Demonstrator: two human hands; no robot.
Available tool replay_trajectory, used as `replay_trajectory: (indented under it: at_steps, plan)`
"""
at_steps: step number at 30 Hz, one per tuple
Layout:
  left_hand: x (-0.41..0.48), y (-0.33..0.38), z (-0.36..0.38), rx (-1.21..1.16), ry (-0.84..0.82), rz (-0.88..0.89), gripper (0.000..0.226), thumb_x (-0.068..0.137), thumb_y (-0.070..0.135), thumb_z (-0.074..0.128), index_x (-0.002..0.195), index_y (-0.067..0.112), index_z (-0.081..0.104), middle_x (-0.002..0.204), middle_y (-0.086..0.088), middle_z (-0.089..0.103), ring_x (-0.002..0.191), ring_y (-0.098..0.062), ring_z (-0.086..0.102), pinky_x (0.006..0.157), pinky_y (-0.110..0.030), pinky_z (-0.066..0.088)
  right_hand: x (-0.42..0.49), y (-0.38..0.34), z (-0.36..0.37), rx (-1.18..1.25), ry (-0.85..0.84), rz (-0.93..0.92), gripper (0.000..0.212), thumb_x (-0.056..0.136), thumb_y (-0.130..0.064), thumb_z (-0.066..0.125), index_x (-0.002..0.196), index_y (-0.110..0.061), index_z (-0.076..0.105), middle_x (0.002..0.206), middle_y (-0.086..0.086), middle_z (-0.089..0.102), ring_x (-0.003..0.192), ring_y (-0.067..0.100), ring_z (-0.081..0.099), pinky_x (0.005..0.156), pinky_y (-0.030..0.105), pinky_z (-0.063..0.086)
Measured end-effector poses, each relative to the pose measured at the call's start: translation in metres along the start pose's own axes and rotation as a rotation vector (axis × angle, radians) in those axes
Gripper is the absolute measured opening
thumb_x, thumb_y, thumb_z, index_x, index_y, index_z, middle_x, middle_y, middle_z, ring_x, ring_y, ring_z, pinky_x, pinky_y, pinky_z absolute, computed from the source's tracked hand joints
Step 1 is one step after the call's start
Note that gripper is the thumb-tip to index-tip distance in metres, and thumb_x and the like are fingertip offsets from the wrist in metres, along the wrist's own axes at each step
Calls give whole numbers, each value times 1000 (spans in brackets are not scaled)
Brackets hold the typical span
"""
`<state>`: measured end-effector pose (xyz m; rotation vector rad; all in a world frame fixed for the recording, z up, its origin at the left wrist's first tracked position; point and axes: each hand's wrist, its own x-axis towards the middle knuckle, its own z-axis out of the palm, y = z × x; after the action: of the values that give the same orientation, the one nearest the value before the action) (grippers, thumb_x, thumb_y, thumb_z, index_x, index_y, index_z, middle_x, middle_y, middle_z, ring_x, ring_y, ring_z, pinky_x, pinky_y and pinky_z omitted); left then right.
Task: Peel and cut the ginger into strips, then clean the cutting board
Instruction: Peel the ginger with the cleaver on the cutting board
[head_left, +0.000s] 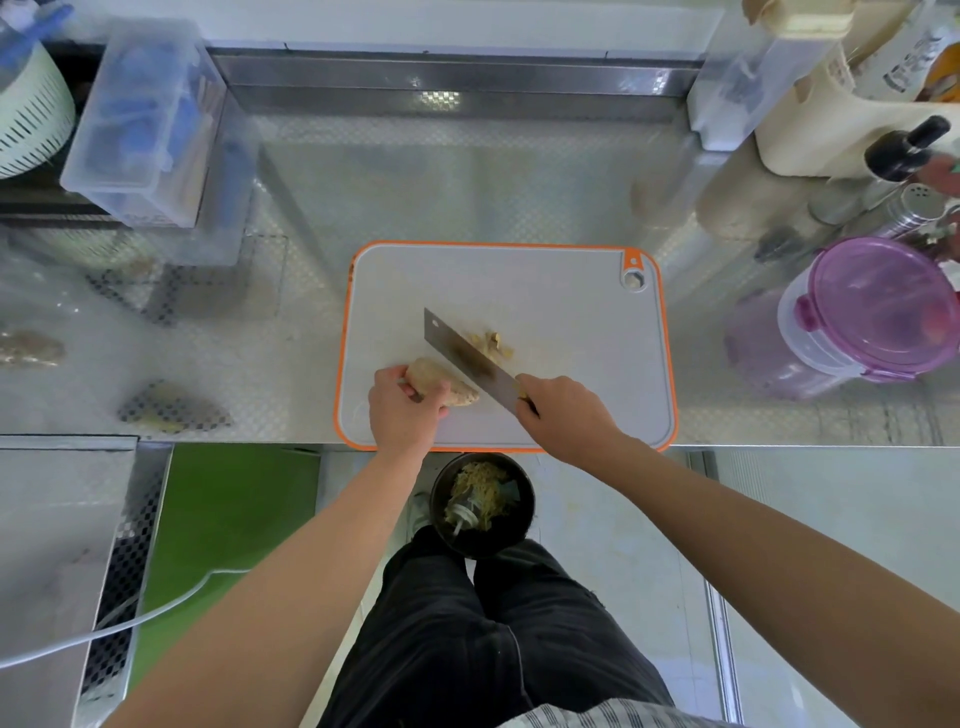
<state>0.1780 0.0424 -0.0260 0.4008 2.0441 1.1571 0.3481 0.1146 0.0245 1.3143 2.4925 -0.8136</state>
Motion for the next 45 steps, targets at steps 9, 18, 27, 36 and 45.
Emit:
replay_trajectory:
  at_steps: [9,18,27,36,45]
  plan:
    - [-1,1,-2,-24,-25,5,40,79,8,76,108,10,50,103,-13,56,83,-10,60,73,-39,60,3,5,4,60,27,55,20,96,-20,38,77,-13,36,61,2,41,57,26,43,46,28,26]
    - [-5,9,-4,317,-67,97,53,83,30,63,132,31,45,115,-8,38,76,-29,66,85,-41,54,6,-9,9,100,33,21,19,96,-20,39,78,-14,37,60,2,41,58,27,44,46,29,24]
    - [1,5,-19,1003,-52,657,43,69,8,75,109,17,63,115,-11,52,100,-32,49,68,-40,48,-2,20,-9,264,286,331,15,95,-17,41,82,-7,41,61,10,50,55,33,55,46,37,41]
    - [14,-2,-61,756,26,493,39,85,38,67,113,12,57,97,-10,55,90,-30,49,74,-39,41,9,-69,33,81,136,222,24,97,-15,36,119,-7,44,81,10,58,68,29,49,57,31,34]
    - [32,2,-89,530,-61,440,26,91,41,56,94,16,53,82,-2,56,73,-20,53,65,-32,38,15,-75,30,68,257,375,27,96,-13,36,121,-8,45,78,8,55,67,28,46,60,33,35]
